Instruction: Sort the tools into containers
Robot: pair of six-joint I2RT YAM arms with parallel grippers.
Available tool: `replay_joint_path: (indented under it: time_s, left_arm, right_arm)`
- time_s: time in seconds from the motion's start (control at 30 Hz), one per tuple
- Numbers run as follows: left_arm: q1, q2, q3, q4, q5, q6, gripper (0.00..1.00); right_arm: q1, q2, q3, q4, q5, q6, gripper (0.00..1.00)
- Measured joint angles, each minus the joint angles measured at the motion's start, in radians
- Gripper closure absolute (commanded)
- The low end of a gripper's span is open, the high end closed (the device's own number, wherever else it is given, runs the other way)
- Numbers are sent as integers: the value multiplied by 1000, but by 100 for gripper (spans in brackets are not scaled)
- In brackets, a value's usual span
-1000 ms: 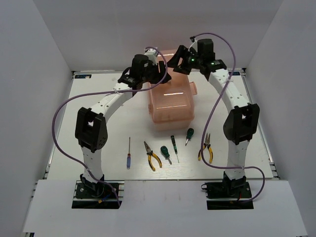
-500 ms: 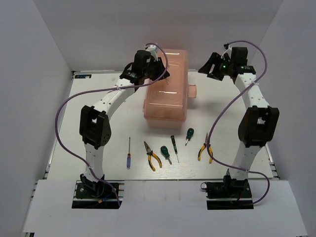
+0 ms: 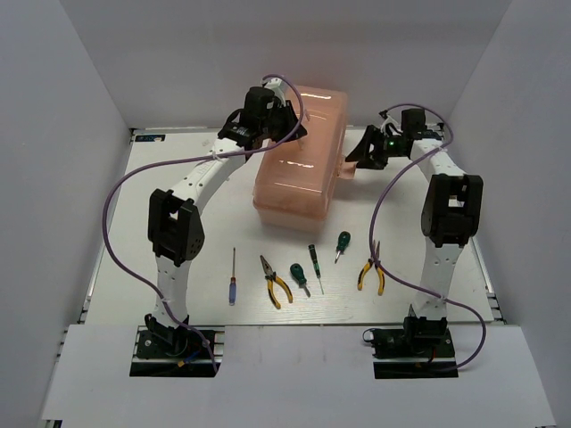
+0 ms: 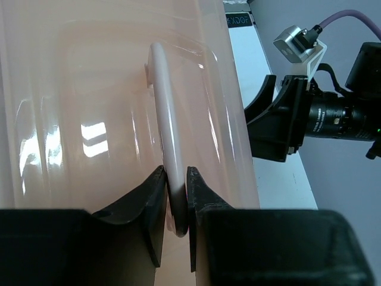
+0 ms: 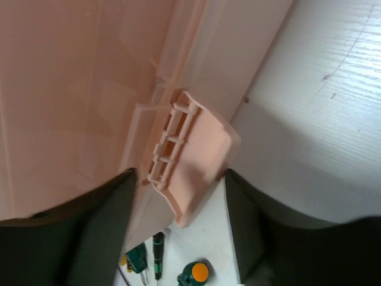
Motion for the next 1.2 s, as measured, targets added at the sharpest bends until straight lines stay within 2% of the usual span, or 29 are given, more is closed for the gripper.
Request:
replay_joint_path:
  time_s: [0.03,0.07,0.13,0.17,0.5,0.73,0.9,1.0,1.03,1.1,1.13,1.2]
  left_arm:
    - [0,0,0,0,0,-5,100]
    - [0,0,0,1,0,-9,100]
    - [1,0,0,1,0,-18,100]
    - [1,0,0,0,-1,-22,100]
    - [25,15,84,-74,0,-56,100]
    - [108,-29,132,-142,-80,-50,100]
    - [172,-164,19,-232,-167,-2,100]
    - [203,-267,-112,-306,-234,32,100]
    - [209,-292,-150,-333,-250,40,96]
    - [218,-332,-212,-361,-267,40,81]
    - [222,-349,-238,-362,-268,40,64]
    - [225,-374,-272,-366,-309,58,45]
  right_arm:
    - [0,0,-2,2,-4,-4,66]
    - [-1,0,-6,5,-1,-8,80]
    - [-12,2,-18,14,-25,5,96]
    - [-14,2,-25,16,-24,18,98]
    - [-40,5,-46,22,-32,56,100]
    - [-76,23,36,-13,50,30,100]
    - [-93,29,79,-35,104,-11,100]
    - [-98,33,102,-49,123,-36,100]
    - [-98,35,109,-55,125,-42,100]
    - [-98,40,115,-63,121,-50,100]
    - [-98,42,119,-64,119,-56,100]
    - [-98,43,120,-66,117,-63,100]
